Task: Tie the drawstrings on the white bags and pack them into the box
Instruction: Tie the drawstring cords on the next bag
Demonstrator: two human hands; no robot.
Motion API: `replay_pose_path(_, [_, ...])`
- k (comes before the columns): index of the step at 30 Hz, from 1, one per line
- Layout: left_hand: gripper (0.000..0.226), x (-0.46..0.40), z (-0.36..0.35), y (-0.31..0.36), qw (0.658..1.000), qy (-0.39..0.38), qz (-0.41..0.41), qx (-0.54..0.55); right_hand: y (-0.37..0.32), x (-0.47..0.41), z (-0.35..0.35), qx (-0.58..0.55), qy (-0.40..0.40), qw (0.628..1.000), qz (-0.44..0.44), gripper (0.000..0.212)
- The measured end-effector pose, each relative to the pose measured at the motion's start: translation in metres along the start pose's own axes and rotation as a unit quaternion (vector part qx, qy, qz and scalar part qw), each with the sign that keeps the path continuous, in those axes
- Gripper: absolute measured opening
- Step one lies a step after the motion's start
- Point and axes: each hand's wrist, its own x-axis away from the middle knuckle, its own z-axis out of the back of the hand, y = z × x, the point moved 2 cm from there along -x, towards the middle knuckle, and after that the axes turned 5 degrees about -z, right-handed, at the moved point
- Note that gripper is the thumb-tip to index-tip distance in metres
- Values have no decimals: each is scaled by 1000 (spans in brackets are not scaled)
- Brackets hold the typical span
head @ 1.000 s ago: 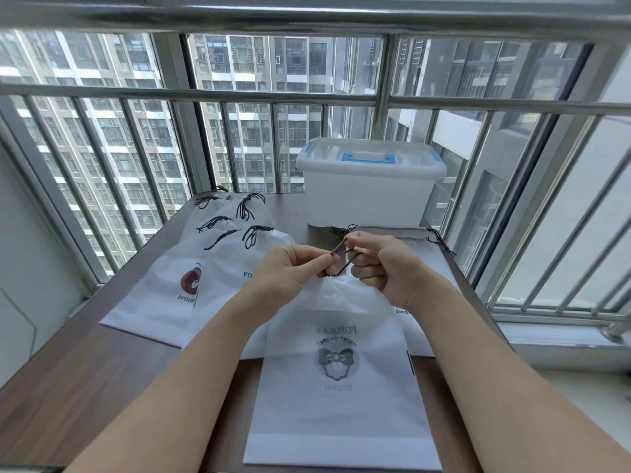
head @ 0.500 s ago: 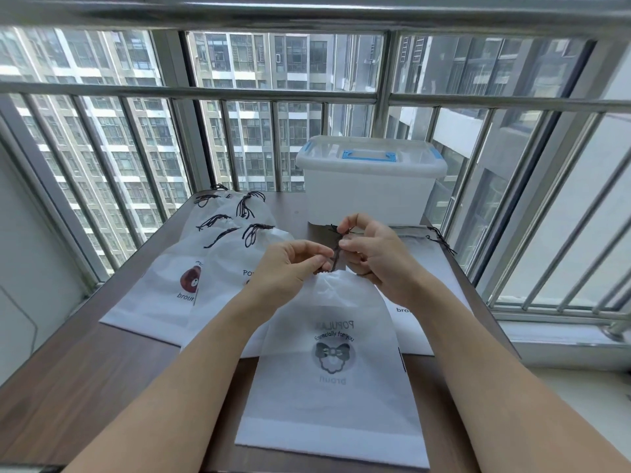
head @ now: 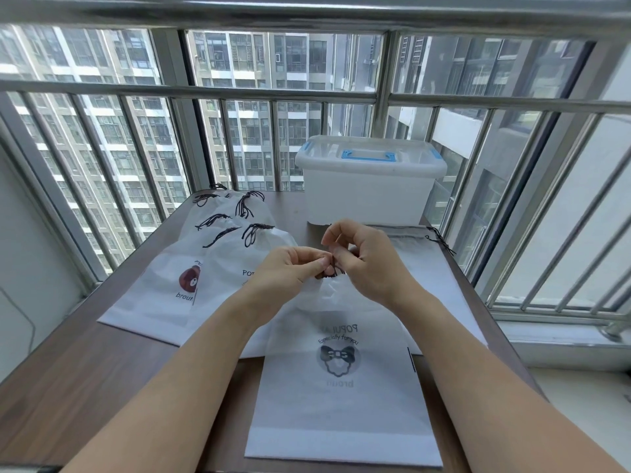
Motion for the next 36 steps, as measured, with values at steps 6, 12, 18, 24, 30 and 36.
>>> replay_pose_path(6, [7, 3, -2, -1, 996, 35, 6, -84, -9, 4, -8, -41, -32, 999, 10, 12])
replay_pose_path(12, [26, 0, -6, 1, 994, 102, 25, -33, -2, 0, -2, -55, 14, 998, -15, 8])
replay_pose_path(18, [30, -2, -1, -1, 990, 137, 34, 15, 8, -2, -1, -134, -10, 987, -93, 4])
replay_pose_path(24, [33, -6, 2, -5, 989, 135, 45, 47, 17, -1, 3, -187, -51, 963, -185, 15])
replay_pose_path(30, [29, -10, 4, -9, 987, 132, 52, 78, 21, -1, 1, -202, -71, 947, -239, 18])
replay_pose_path(36, [30, -8, 4, -9, 994, 71, 25, 82, 25, 1, -2, -230, -97, 929, -275, 13])
